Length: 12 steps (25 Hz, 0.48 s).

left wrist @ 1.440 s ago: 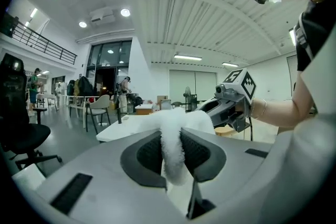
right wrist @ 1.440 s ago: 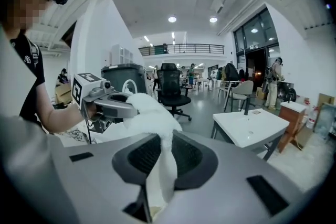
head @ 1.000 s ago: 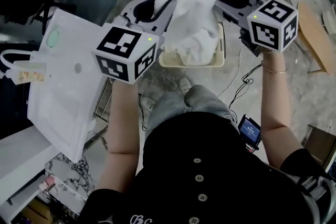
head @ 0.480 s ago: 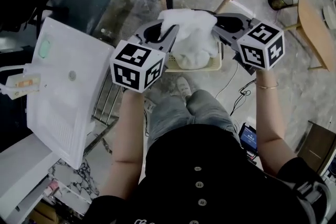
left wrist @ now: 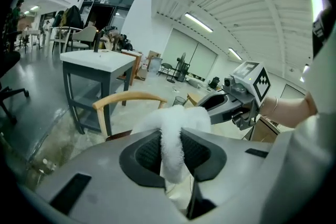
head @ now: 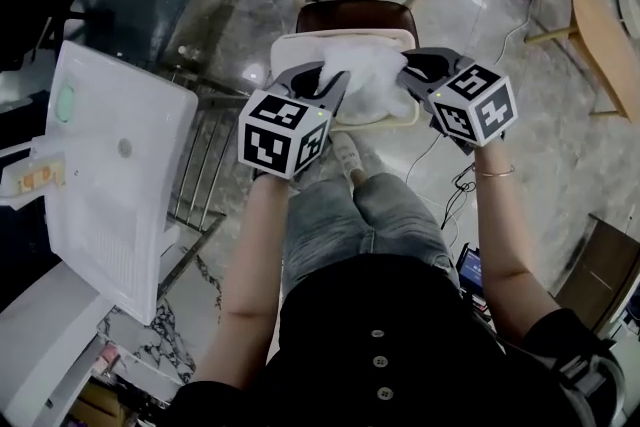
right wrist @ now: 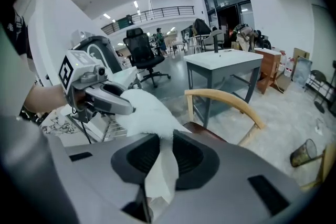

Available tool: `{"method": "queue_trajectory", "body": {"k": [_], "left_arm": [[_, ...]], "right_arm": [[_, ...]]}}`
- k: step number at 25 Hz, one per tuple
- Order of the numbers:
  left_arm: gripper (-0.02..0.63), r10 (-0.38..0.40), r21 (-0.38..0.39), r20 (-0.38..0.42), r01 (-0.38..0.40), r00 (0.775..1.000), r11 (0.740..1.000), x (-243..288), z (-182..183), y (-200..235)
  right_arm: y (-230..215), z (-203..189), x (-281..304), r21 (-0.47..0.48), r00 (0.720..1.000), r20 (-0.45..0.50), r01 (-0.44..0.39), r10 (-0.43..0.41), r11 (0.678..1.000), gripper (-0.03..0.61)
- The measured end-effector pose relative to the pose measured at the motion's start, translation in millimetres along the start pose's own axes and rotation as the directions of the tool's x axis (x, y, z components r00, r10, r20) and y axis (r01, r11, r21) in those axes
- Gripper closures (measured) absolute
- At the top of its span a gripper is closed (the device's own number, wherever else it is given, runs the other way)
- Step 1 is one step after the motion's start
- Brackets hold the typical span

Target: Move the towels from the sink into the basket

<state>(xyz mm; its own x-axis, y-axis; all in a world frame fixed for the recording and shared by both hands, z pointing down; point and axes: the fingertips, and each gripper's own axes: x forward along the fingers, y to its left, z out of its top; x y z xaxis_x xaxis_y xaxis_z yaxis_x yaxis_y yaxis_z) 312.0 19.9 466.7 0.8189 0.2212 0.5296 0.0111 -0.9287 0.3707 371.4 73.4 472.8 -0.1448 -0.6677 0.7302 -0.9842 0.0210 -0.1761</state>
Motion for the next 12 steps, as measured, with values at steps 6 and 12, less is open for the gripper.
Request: {"method": "queue_trajectory", "body": {"k": [6, 12], "left_arm": [[0.530, 0.018, -0.015, -0.079, -0.019, 0.997, 1.000, 20.7, -26.7, 3.1], [0.428, 0.043, -0.018, -0.098, -0.045, 0.994, 0.999, 26.4, -34.6, 4.0]], "right_arm": [[-10.0, -30.9, 20.0, -0.007, 0.996, -0.080, 0.040, -0.040, 0.999, 0.480], [-14.1, -48.1, 26.9, -0.027, 0.990, -0.129, 0.052, -0.055, 0.998, 0.364]]}}
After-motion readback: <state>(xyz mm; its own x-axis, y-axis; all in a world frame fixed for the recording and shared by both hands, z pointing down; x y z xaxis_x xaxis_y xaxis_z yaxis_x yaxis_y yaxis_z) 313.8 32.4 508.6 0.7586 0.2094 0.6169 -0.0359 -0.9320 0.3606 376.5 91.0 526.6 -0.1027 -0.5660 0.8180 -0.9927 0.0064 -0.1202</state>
